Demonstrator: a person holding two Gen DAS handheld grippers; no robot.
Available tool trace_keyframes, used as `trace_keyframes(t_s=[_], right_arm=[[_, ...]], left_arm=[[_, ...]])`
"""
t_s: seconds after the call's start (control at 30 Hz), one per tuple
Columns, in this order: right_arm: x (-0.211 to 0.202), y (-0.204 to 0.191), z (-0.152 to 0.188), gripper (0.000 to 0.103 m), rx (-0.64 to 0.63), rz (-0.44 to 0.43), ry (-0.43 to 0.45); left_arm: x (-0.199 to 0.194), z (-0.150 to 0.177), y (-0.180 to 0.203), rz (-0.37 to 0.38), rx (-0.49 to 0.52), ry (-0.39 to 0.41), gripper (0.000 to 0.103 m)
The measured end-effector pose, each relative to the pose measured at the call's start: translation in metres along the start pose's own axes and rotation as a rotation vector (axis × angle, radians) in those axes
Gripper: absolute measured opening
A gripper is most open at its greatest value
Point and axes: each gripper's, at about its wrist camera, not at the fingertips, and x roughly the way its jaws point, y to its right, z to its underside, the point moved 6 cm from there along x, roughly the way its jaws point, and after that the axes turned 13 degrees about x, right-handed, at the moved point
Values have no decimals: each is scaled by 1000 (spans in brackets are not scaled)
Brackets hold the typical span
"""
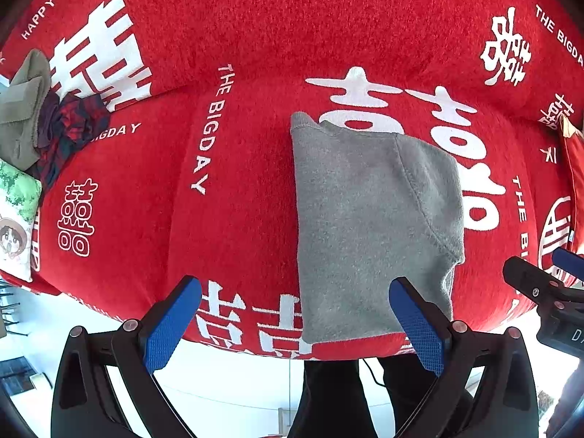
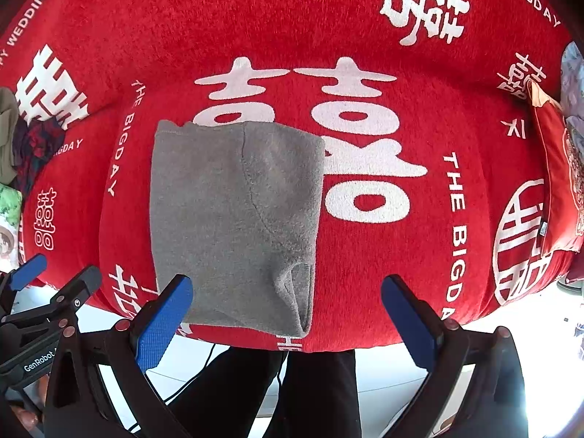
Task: Fold small clothes
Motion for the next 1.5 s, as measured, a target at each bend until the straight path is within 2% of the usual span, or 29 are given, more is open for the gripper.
trace_keyframes(t_s=[1.5], right_arm=[[4, -4, 3, 103, -6, 9, -5]], left_arm=[[6, 1, 1, -4, 25, 2, 103]])
